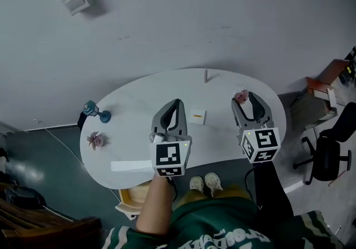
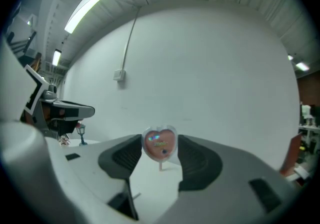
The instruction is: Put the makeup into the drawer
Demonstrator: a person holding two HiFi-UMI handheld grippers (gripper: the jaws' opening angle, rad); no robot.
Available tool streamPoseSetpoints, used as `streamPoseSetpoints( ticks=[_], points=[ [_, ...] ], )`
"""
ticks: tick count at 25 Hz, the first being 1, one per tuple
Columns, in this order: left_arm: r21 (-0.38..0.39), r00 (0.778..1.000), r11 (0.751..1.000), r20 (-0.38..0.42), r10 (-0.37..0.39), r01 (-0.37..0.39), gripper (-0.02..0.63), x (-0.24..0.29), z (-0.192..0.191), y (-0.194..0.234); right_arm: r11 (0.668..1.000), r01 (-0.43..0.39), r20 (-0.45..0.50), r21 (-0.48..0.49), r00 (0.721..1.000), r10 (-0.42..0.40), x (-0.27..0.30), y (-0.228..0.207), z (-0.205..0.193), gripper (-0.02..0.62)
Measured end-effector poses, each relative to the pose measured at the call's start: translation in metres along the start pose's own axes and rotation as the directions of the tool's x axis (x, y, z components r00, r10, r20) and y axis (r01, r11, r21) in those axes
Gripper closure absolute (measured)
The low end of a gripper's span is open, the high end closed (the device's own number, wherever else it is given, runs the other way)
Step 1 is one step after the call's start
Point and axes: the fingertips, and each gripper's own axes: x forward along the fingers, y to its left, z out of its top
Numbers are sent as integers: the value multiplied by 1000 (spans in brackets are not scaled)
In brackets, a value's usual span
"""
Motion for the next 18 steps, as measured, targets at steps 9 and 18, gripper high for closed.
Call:
streamPoseSetpoints(
  ticks=[9,18],
  points=[
    [39,978,978,-24,208,-207,606,-39,-10,33,979,-203,18,-23,979,203,29,37,-3,362],
    [54,892,893,-47,450,-448,606,-127,-22,90,890,-451,31,-70,891,454,49,138,7,362]
  ],
)
